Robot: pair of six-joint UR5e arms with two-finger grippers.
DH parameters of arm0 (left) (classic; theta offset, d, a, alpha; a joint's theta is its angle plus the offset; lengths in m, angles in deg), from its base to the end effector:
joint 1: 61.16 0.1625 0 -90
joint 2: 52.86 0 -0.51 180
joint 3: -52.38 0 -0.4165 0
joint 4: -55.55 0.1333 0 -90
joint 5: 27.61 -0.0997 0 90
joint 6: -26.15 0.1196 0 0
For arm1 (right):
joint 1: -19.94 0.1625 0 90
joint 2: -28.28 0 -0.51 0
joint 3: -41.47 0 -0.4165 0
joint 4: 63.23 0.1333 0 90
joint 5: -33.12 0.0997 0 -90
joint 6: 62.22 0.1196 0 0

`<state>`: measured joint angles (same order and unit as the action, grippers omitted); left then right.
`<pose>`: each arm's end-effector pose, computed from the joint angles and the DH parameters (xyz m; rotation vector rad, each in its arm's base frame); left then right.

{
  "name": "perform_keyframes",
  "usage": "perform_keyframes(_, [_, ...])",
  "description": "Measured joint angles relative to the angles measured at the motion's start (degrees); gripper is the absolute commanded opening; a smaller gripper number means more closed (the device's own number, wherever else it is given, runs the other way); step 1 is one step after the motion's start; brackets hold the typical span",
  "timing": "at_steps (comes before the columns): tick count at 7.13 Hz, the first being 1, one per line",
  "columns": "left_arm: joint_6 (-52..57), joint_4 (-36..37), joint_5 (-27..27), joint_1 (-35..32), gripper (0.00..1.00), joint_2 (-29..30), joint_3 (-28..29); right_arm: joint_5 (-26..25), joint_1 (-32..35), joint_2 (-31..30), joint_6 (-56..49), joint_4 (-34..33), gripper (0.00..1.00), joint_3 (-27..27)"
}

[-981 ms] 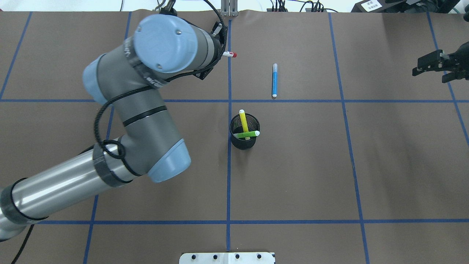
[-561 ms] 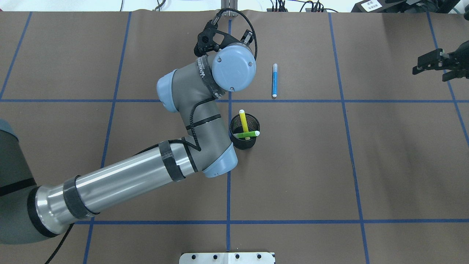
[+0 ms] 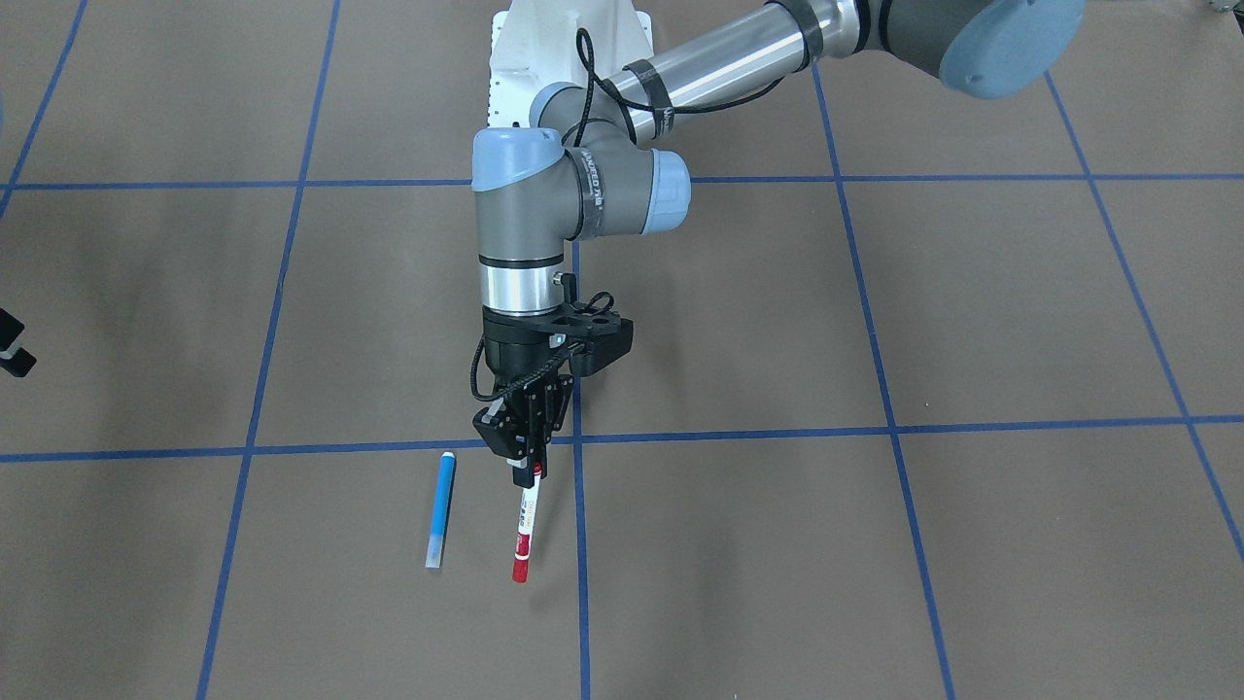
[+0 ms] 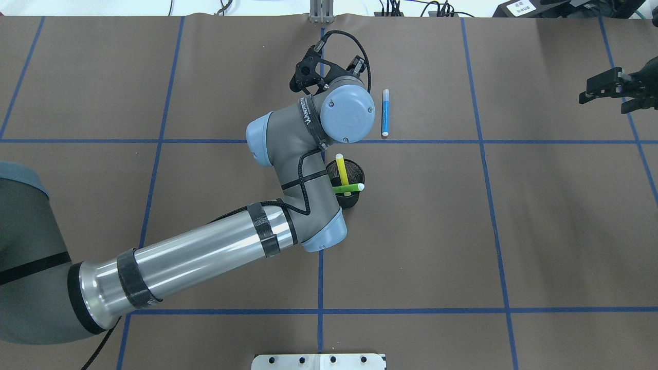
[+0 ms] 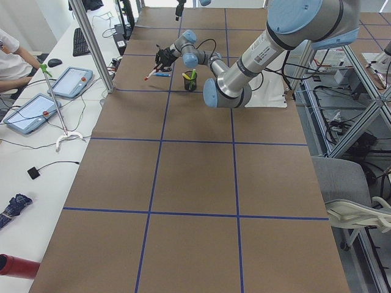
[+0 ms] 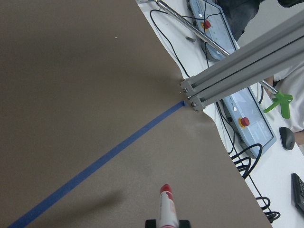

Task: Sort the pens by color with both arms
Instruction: 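Place the red marker beside the blue highlighter and release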

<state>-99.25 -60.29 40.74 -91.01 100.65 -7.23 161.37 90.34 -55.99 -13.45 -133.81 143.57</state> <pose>0.7373 -0.6277 0.1343 0.3153 1.1059 -1.2143 -0.1400 -0.5697 0.5568 0.1559 -0.8846 0.2577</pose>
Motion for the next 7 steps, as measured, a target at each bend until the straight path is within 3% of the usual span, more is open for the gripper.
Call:
perform_keyframes(1, [0.0,-0.2,0.0,0.4,0.38,0.1,0.5,0.0,0.0,0.0,0.0,0.0,1.0,0.0])
perform_keyframes(2, [0.1,-0.5,-0.1,0.6,0.69,0.1,0.6,-0.1,0.0,0.0,0.0,0.0,1.0,0.0])
perform_keyframes(3, [0.1,-0.8,-0.1,0.7,0.87,0.1,0.7,-0.1,0.0,0.0,0.0,0.0,1.0,0.0])
perform_keyframes(4, [0.3,-0.9,0.0,0.7,0.91,0.0,0.6,-0.1,0.0,0.0,0.0,0.0,1.0,0.0])
perform_keyframes(7, [2.9,-1.0,0.3,0.6,0.92,0.0,-1.5,-0.1,-0.1,0.1,0.0,0.0,1.0,-0.2])
